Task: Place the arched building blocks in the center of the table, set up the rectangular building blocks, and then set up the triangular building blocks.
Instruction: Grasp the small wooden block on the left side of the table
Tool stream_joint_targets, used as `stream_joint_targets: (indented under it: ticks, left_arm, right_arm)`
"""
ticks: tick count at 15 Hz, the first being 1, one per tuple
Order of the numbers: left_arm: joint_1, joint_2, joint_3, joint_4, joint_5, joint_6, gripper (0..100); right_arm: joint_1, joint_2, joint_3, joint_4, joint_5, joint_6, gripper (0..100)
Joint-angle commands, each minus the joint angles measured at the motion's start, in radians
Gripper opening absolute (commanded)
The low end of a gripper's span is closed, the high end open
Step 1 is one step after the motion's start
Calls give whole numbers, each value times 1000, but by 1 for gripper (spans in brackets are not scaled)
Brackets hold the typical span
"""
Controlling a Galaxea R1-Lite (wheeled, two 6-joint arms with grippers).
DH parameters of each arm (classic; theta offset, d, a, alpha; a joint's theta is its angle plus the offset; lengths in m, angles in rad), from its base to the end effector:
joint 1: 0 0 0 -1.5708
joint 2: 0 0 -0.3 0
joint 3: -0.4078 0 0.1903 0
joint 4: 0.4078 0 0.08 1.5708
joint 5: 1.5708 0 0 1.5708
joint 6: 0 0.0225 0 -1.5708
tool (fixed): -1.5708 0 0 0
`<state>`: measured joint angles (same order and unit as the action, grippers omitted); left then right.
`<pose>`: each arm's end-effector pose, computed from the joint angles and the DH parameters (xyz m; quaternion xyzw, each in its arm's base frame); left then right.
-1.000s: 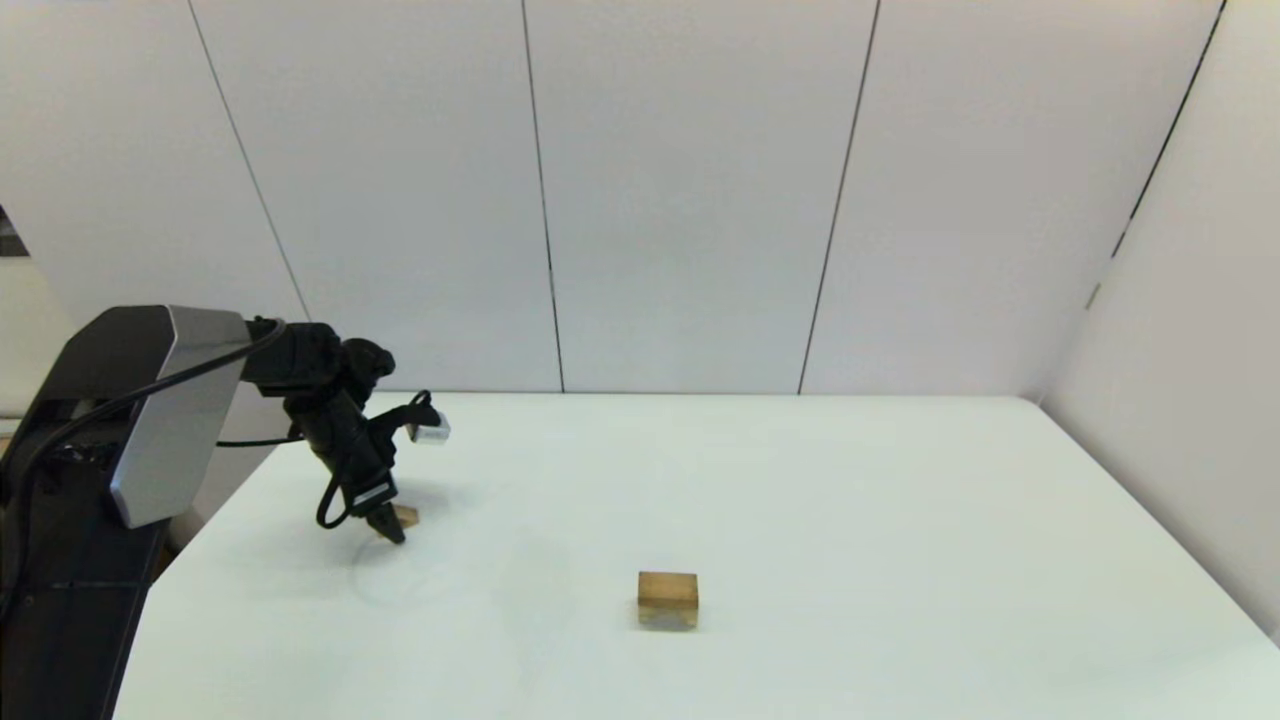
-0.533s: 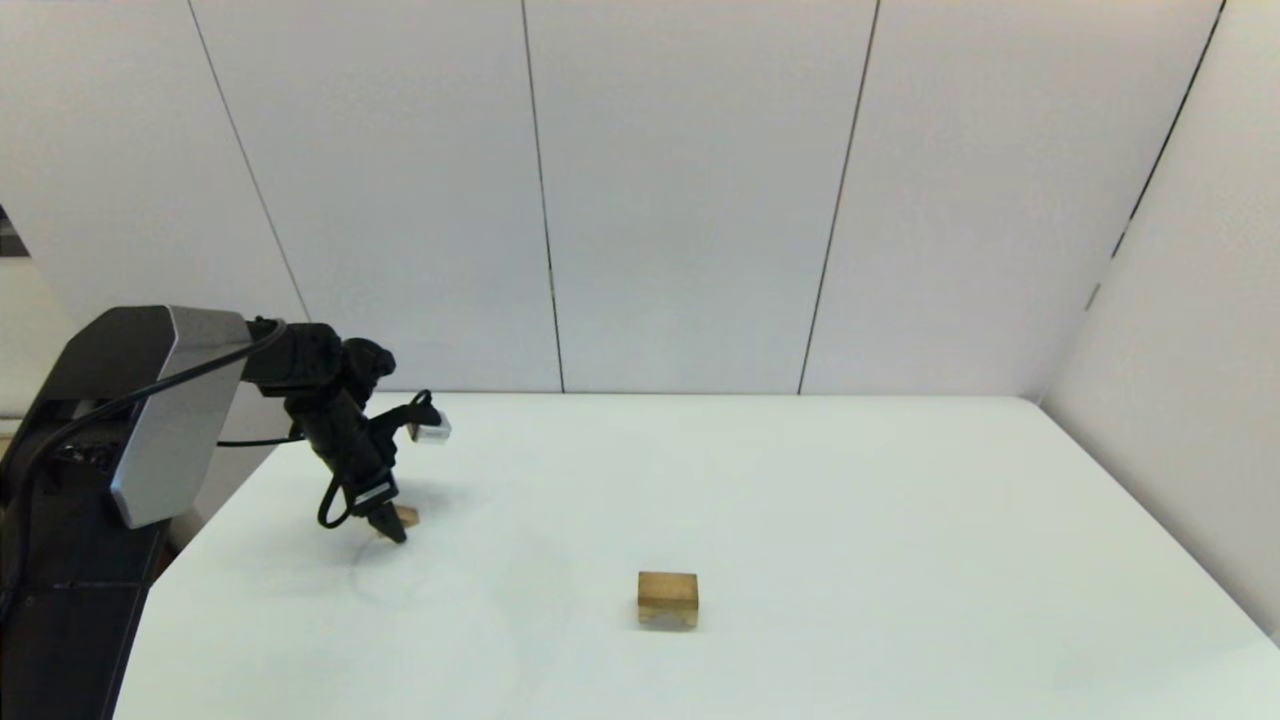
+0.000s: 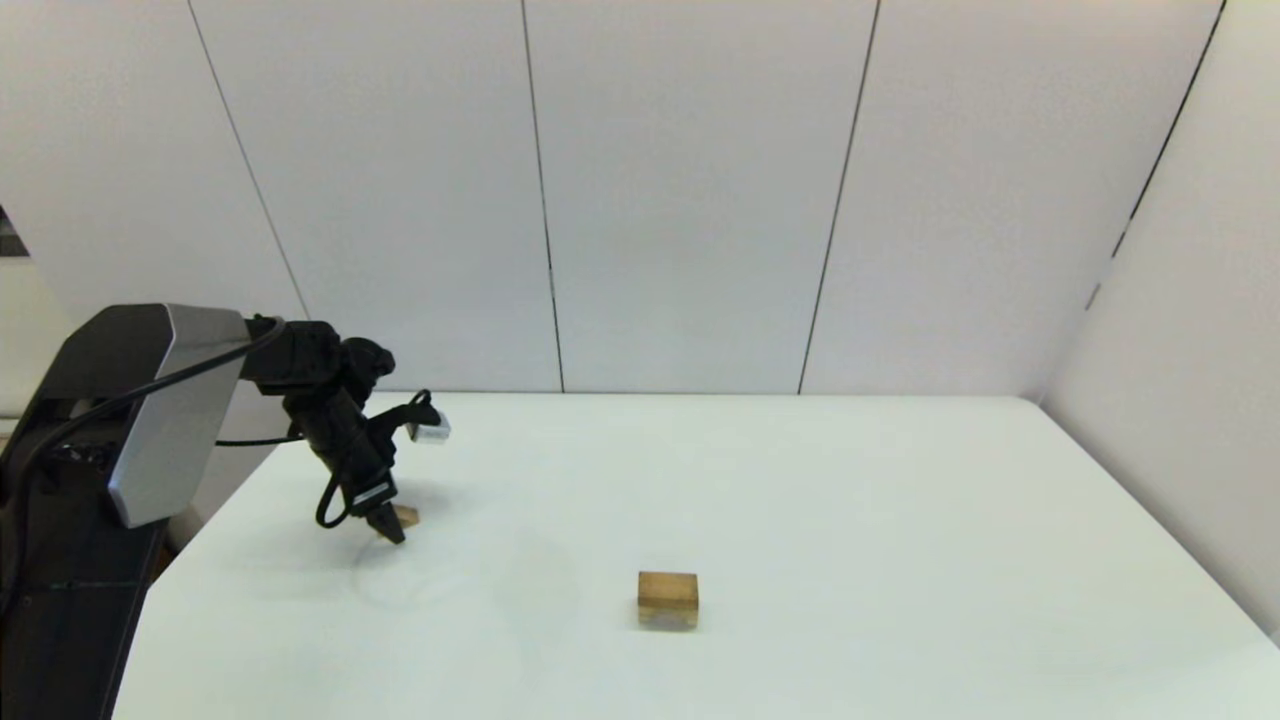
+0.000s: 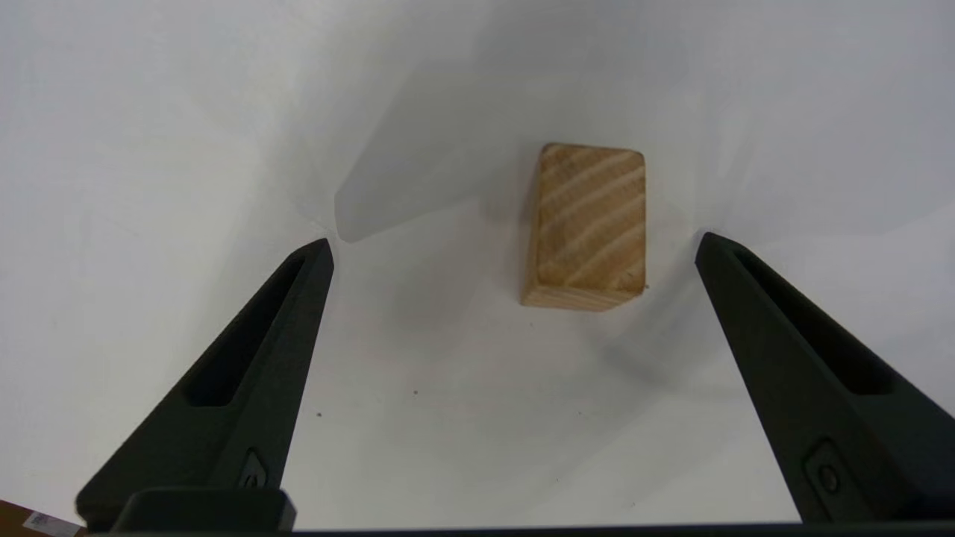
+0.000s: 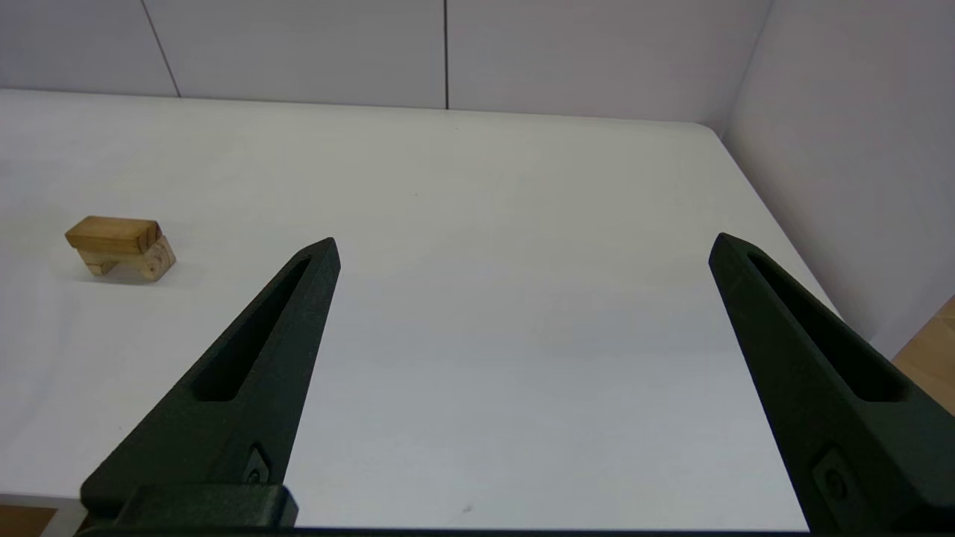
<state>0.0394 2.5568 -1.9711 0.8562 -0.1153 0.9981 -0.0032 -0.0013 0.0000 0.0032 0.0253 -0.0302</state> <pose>0.4504 0.0152 0.0304 0.3145 0.5642 -0.3400 0.6835 -0.0229 0.0006 0.0751 -0.0151 0.0008 0.0111 0.9998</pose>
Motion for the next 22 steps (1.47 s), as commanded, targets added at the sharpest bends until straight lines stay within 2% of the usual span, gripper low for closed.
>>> stream_joint_targets:
  ticks: [1,22]
  left_arm:
    - [1,-20,0,27,-1,7,100]
    - [-7,10,-5,43,-1,5,100]
  right_arm:
    - [0,0,2,0,1,0,100]
    - [0,0,2,0,1,0,100]
